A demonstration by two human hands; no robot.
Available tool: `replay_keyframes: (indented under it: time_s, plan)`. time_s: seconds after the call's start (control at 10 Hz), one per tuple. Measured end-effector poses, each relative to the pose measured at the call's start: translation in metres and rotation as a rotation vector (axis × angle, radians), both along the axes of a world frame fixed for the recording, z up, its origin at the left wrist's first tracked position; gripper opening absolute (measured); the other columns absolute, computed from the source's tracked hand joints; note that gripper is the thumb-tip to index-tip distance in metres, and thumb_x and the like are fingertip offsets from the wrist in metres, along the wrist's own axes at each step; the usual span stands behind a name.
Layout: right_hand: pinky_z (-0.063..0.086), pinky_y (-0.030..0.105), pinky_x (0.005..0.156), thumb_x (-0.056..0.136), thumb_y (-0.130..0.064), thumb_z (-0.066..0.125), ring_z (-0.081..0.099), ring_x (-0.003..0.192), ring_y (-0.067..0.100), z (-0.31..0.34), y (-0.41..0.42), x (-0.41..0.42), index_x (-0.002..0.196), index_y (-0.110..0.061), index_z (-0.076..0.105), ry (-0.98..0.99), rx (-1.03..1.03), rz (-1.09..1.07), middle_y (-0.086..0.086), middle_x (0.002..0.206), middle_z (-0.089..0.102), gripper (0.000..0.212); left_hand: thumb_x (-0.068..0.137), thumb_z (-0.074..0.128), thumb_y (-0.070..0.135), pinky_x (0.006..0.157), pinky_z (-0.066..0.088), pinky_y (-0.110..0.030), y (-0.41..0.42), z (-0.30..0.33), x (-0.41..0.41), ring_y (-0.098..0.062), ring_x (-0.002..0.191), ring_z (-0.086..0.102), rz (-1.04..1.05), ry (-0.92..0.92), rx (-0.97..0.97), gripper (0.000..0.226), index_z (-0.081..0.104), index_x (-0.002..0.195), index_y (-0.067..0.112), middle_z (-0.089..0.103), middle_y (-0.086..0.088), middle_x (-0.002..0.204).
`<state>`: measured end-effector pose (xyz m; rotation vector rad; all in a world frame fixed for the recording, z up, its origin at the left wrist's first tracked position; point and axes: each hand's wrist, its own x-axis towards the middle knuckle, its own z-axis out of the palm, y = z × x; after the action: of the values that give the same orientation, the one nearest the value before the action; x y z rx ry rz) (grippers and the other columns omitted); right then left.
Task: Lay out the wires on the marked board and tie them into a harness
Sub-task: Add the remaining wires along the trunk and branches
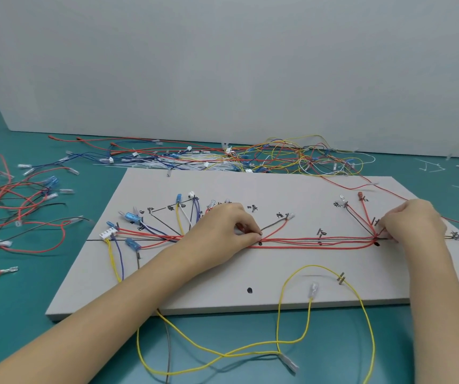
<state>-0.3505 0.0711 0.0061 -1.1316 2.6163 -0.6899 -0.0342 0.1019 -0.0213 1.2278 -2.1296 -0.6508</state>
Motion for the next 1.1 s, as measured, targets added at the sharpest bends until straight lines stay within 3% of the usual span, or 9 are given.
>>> replay_keyframes:
  time_s: [0.1, 0.2, 0.4, 0.5, 0.6, 0.8, 0.9, 1.0, 1.1]
  plan:
    - [0.05, 0.033, 0.077, 0.08, -0.001, 0.063, 0.066, 0.075, 0.034, 0.002, 0.003, -0.001, 0.068, 0.001, 0.07, -0.054, -0.017, -0.011, 0.013, 0.058, 0.068, 0.014, 0.086, 0.072, 0.02, 0.085, 0.046, -0.032, 0.0, 0.001, -0.001, -0.009, 0.088, 0.059, -0.001, 0.004, 0.003, 0.007, 0.078, 0.088, 0.022, 0.063, 0.003, 0.09]
    - [0.054, 0.042, 0.087, 0.084, -0.002, 0.063, 0.06, 0.055, 0.027, 0.001, 0.005, -0.003, 0.06, -0.002, 0.067, -0.18, -0.042, -0.001, 0.006, 0.04, 0.06, 0.025, 0.085, 0.072, 0.019, 0.085, 0.046, -0.033, 0.0, 0.001, -0.001, -0.01, 0.088, 0.059, -0.001, 0.005, 0.002, 0.007, 0.078, 0.088, 0.021, 0.064, 0.003, 0.09]
    - [0.052, 0.054, 0.089, 0.089, -0.01, 0.066, 0.067, 0.074, 0.04, -0.001, 0.004, -0.003, 0.059, -0.001, 0.063, -0.238, -0.103, 0.029, 0.012, 0.045, 0.062, 0.031, 0.086, 0.071, 0.021, 0.086, 0.046, -0.033, 0.001, 0.0, 0.0, -0.009, 0.089, 0.059, -0.007, 0.005, -0.002, 0.007, 0.077, 0.089, 0.022, 0.064, 0.003, 0.091]
    - [0.053, 0.053, 0.088, 0.087, -0.01, 0.068, 0.062, 0.065, 0.037, 0.0, 0.004, 0.0, 0.06, 0.0, 0.062, -0.236, -0.137, 0.056, 0.016, 0.056, 0.062, 0.03, 0.086, 0.071, 0.021, 0.086, 0.046, -0.033, 0.0, 0.0, 0.0, -0.009, 0.089, 0.059, -0.004, 0.005, -0.004, 0.007, 0.077, 0.089, 0.022, 0.063, 0.003, 0.09]
    - [0.054, 0.04, 0.072, 0.084, -0.011, 0.074, 0.051, 0.048, 0.025, 0.004, 0.004, 0.005, 0.062, -0.001, 0.061, -0.281, -0.157, 0.094, 0.013, 0.055, 0.058, 0.028, 0.086, 0.071, 0.02, 0.085, 0.046, -0.032, 0.0, -0.001, 0.0, -0.008, 0.088, 0.058, -0.006, 0.006, -0.007, 0.007, 0.077, 0.088, 0.022, 0.063, 0.004, 0.089]
    - [0.055, 0.026, 0.058, 0.083, -0.002, 0.07, 0.054, 0.031, 0.015, 0.006, 0.008, 0.003, 0.072, 0.003, 0.066, -0.359, -0.15, 0.073, 0.016, 0.06, 0.062, 0.013, 0.086, 0.071, 0.02, 0.085, 0.046, -0.031, 0.0, -0.001, 0.0, -0.006, 0.088, 0.057, -0.004, 0.01, -0.014, 0.007, 0.077, 0.088, 0.022, 0.063, 0.006, 0.088]
    - [0.057, 0.027, 0.055, 0.085, -0.002, 0.068, 0.057, 0.044, 0.025, 0.004, 0.006, 0.004, 0.074, 0.004, 0.066, -0.323, -0.143, 0.098, 0.016, 0.06, 0.061, 0.012, 0.086, 0.071, 0.021, 0.085, 0.045, -0.03, 0.0, -0.001, 0.0, -0.006, 0.088, 0.057, -0.003, 0.007, -0.016, 0.007, 0.077, 0.088, 0.022, 0.063, 0.005, 0.089]
    - [0.055, 0.044, 0.085, 0.081, -0.011, 0.075, 0.061, 0.072, 0.032, 0.002, 0.004, 0.006, 0.077, -0.004, 0.071, -0.221, -0.159, 0.098, 0.017, 0.073, 0.065, 0.009, 0.086, 0.07, 0.021, 0.086, 0.046, -0.033, 0.001, 0.0, 0.0, -0.008, 0.089, 0.057, -0.006, -0.008, -0.03, 0.007, 0.077, 0.088, 0.023, 0.063, 0.005, 0.089]
    - [0.052, 0.042, 0.091, 0.079, -0.015, 0.077, 0.067, 0.083, 0.036, 0.001, 0.004, 0.007, 0.075, -0.008, 0.072, -0.197, -0.158, 0.098, 0.015, 0.077, 0.068, 0.01, 0.088, 0.067, 0.023, 0.087, 0.044, -0.036, 0.005, -0.001, -0.003, -0.014, 0.09, 0.055, -0.011, -0.06, -0.096, 0.007, 0.075, 0.089, 0.023, 0.061, 0.004, 0.088]
